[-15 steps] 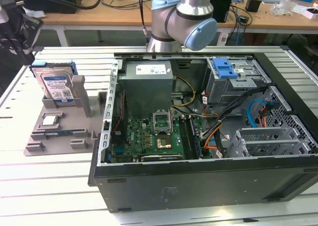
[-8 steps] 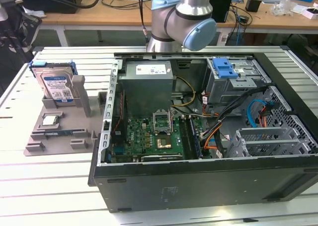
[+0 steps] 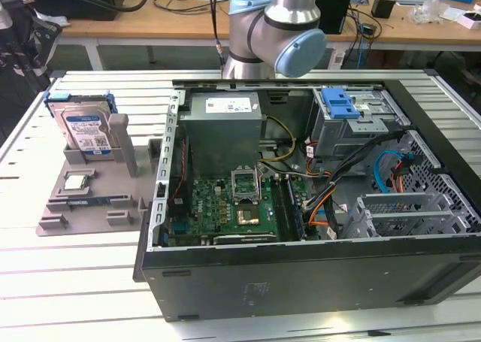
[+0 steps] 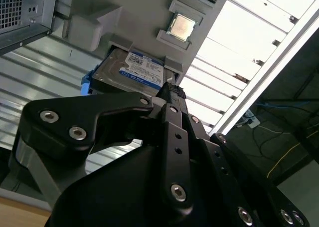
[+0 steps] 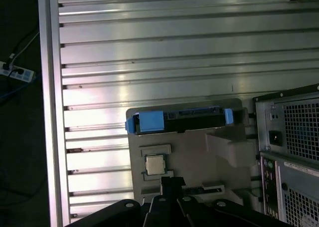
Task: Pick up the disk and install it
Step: 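Reach for the disk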
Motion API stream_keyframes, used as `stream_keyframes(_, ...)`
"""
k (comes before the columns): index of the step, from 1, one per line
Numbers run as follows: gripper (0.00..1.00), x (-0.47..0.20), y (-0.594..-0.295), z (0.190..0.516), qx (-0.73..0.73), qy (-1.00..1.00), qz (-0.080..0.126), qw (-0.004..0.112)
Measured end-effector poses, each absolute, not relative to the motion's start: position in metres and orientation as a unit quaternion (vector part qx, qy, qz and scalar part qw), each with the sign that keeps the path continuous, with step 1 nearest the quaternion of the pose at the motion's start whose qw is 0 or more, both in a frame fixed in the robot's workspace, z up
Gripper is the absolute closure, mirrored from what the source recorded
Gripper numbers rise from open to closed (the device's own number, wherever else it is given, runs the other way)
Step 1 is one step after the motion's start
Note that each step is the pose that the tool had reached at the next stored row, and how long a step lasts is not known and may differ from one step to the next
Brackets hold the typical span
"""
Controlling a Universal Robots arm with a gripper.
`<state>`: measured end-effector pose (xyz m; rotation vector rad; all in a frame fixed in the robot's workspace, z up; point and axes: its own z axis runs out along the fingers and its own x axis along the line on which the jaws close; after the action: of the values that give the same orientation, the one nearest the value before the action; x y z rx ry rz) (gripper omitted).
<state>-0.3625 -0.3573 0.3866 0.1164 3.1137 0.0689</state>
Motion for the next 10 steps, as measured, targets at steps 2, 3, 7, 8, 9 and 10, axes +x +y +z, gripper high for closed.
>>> stream_keyframes(2,0.89,-0.3626,-0.3573,0.3866,0.037,0.999,0.022,0.012)
stream_keyframes(3,0.89,-0.3626,-0.3573,0.3866,0.037,0.999,0.022,0.012)
stream_keyframes(7,0.89,-0.3627,-0.3572,0.3866,0.037,0.999,0.022,0.012)
stream_keyframes(8,0.89,-0.3627,-0.3572,0.3865,0.037,0.999,0.022,0.012)
stream_keyframes(9,0.89,-0.3628,-0.3572,0.3865,0.037,0.999,0.022,0.012)
stream_keyframes(10,0.89,-0.3628,-0.3572,0.3864,0.037,0.999,0.022,0.012)
